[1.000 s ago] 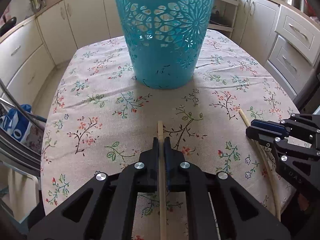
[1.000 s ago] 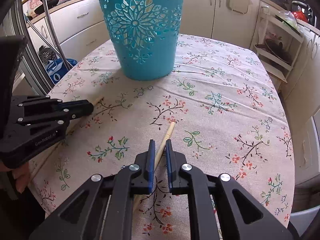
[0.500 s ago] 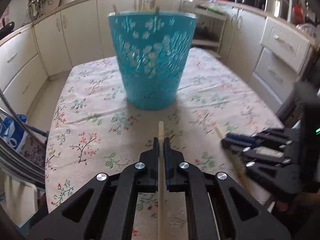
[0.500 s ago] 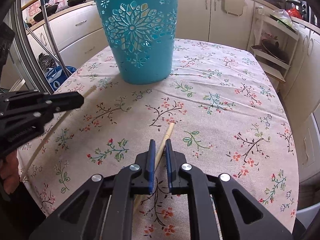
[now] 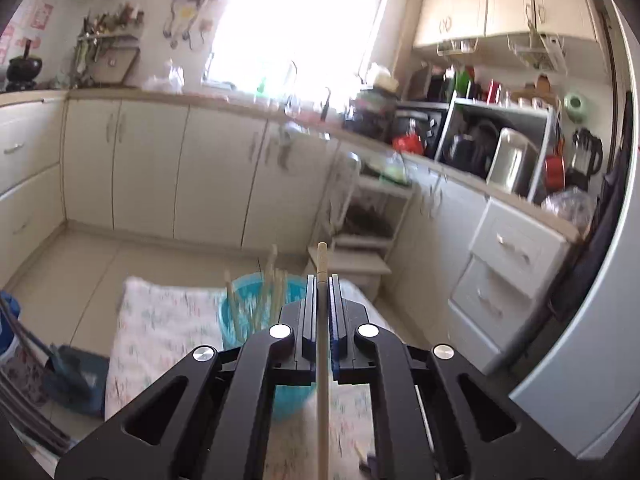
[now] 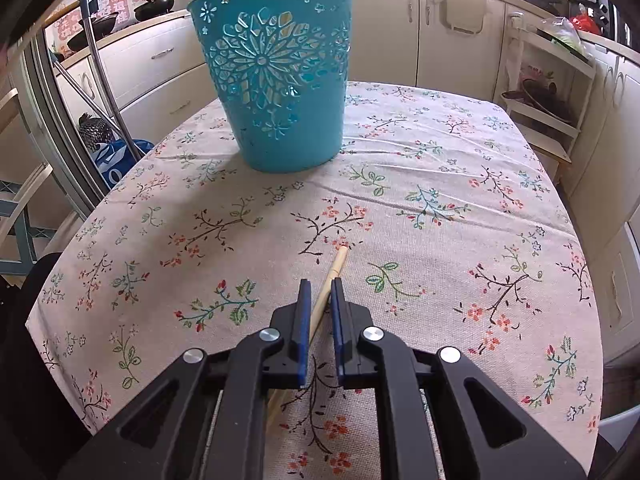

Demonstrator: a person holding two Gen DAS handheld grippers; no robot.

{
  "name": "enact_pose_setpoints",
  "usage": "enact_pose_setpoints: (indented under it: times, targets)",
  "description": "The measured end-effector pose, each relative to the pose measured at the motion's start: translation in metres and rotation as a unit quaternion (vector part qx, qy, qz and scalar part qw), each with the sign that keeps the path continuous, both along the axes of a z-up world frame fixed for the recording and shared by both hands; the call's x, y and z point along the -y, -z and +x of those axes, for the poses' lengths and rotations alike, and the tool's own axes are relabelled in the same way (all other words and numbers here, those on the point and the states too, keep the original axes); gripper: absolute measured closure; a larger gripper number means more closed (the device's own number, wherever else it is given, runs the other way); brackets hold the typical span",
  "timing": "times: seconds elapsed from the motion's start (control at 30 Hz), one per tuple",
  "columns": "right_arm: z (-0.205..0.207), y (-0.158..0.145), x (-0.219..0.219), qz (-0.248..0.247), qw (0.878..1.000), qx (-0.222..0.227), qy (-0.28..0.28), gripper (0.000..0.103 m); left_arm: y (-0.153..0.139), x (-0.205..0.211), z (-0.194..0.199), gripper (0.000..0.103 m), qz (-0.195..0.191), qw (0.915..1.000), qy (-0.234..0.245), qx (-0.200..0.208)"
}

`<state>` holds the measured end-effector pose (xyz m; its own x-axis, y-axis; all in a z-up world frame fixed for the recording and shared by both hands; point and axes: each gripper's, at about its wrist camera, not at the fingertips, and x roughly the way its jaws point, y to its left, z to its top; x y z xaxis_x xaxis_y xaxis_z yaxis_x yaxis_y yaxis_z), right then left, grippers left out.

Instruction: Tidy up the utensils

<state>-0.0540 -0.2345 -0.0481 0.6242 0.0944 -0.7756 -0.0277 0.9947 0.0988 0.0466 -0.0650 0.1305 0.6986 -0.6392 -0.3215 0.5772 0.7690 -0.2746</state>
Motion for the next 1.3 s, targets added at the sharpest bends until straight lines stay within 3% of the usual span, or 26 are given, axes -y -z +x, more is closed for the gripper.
enact_pose_setpoints:
  times: [0.2, 0.4, 0.63, 0.9, 0.97, 1.13, 1.23, 1.3]
  targets:
    - [0.0, 0.0, 0.002, 0.007, 1.0, 0.001, 0.0, 0.092, -0.026, 0.024, 0.056, 0.098, -0.041, 0.9983, -0.025, 0.034]
    - [0.001, 0.0, 0.004, 0.014, 1.0, 0.0, -0.002, 0.092, -0.013, 0.036, 0.107, 0.098, -0.062, 0.9953, -0.073, 0.016]
    - [0.001, 0.0, 0.005, 0.015, 1.0, 0.0, -0.003, 0.092, 0.01, 0.037, 0.117, 0.098, -0.035, 0.996, -0.083, -0.005]
    - [0.002, -0.001, 0.005, 0.015, 1.0, 0.0, -0.002, 0.092, 0.043, 0.032, 0.093, 0.097, 0.026, 0.9972, -0.065, -0.027]
    - [0.002, -0.001, 0.005, 0.015, 1.0, 0.0, -0.003, 0.092, 0.048, 0.025, 0.081, 0.091, 0.042, 0.9967, -0.063, -0.028]
    - [-0.001, -0.003, 0.009, 0.035, 0.999, -0.005, -0.003, 0.086, 0.059, -0.017, 0.03, 0.043, 0.054, 0.9922, -0.113, -0.007]
    - [-0.008, -0.011, 0.018, 0.059, 0.998, 0.007, 0.016, 0.081, 0.078, -0.048, 0.002, 0.028, 0.057, 0.9877, -0.145, -0.015]
    - [-0.007, -0.013, 0.019, 0.059, 0.998, -0.001, 0.025, 0.08, 0.105, -0.064, -0.007, 0.024, 0.066, 0.9841, -0.157, -0.049]
